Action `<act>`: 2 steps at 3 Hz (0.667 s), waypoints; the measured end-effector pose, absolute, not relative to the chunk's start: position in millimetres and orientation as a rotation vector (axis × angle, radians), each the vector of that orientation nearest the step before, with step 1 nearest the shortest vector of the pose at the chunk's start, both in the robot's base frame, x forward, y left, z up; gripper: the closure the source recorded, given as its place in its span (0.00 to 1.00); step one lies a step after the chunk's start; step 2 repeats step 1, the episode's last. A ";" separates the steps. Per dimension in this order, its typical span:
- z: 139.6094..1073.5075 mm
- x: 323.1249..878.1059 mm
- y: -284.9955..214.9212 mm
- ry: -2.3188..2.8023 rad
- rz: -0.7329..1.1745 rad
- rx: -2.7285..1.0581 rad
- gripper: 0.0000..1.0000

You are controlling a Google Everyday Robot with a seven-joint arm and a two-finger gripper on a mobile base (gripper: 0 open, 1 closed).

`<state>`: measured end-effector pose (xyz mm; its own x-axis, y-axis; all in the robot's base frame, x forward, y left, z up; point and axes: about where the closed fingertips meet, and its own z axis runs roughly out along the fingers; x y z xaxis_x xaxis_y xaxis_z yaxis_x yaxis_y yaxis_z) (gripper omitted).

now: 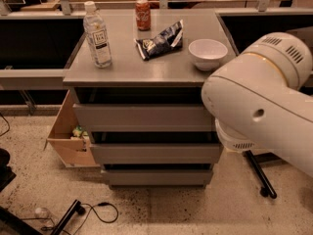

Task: Close top drawer

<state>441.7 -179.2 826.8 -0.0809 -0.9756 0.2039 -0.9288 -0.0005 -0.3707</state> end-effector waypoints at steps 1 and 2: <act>829.8 415.2 -225.4 2.365 -0.588 -1.809 1.00; 829.8 415.2 -225.4 2.365 -0.588 -1.809 1.00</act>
Offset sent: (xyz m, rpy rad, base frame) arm 0.0000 0.0000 0.0000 0.0000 0.0000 0.0000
